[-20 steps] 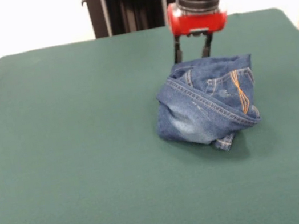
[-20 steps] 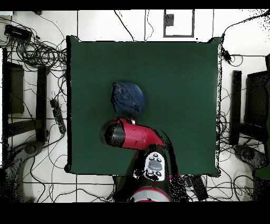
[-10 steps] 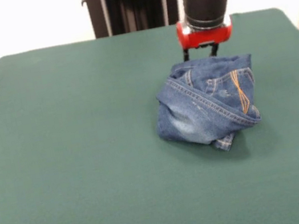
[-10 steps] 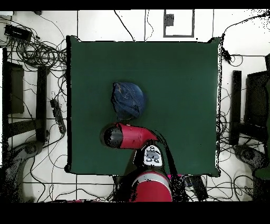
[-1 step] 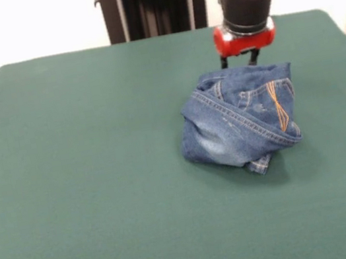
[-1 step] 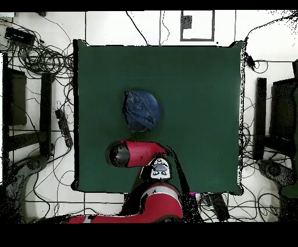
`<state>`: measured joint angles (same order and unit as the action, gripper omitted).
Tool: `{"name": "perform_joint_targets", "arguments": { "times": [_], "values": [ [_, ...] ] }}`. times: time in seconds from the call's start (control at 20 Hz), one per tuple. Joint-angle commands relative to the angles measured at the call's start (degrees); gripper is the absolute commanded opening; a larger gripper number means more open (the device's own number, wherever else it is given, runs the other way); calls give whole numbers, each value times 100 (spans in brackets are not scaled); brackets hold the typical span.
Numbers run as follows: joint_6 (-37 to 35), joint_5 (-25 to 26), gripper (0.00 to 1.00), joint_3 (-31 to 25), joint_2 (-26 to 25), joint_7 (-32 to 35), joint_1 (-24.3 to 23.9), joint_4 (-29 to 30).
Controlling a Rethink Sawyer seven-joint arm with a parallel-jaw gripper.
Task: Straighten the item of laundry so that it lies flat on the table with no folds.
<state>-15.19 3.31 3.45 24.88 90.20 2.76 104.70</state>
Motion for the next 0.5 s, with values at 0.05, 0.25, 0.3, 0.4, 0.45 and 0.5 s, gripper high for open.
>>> {"name": "perform_joint_targets", "arguments": {
  "times": [0.05,0.25,0.3,0.4,0.45,0.5],
  "values": [
    [211,241,100,-652,-53,518,54,-84],
    [152,297,100,-686,-43,517,-32,-100],
    [130,294,100,-685,-11,533,-38,-76],
    [160,304,100,-701,-31,533,-67,-109],
    [175,309,100,-708,-42,533,-81,-125],
    [206,324,100,-738,-72,512,-117,-138]
  ]
}}
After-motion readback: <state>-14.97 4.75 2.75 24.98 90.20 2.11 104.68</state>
